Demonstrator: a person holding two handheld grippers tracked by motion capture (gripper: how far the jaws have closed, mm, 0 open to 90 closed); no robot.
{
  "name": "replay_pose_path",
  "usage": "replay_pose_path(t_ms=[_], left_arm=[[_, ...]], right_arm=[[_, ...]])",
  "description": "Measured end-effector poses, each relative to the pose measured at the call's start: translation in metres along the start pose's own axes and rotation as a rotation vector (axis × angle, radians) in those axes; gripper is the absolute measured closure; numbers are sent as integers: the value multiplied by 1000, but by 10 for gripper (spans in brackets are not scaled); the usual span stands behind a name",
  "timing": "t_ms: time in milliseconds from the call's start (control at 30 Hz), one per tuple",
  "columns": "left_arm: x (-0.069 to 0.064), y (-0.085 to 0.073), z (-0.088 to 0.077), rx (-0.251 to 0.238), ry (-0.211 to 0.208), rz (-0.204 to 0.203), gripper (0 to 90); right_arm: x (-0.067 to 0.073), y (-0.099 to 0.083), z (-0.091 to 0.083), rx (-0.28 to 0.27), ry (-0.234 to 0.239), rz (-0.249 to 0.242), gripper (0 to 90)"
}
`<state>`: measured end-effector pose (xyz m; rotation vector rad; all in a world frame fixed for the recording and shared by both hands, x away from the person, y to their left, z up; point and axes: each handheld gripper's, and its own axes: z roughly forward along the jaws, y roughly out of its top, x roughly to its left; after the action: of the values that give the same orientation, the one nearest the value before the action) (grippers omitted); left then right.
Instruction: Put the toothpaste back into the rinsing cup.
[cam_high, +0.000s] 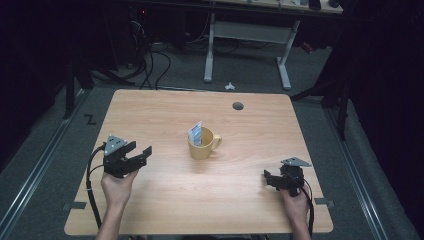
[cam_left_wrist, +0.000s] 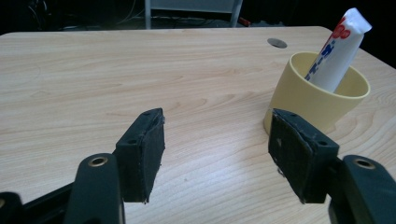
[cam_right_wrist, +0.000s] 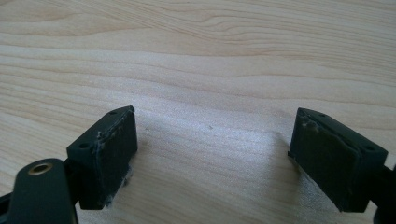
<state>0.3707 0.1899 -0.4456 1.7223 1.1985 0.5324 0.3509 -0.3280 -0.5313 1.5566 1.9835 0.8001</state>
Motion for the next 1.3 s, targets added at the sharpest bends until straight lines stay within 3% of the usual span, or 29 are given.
replay_pose_path(t_ms=[333,1300], left_arm=[[3,-8,4,15,9,-10,365],[-2,-25,27,107,52,31,361]], right_arm=[[0,0,0,0,0,0,148],[0,0,0,0,0,0,148]])
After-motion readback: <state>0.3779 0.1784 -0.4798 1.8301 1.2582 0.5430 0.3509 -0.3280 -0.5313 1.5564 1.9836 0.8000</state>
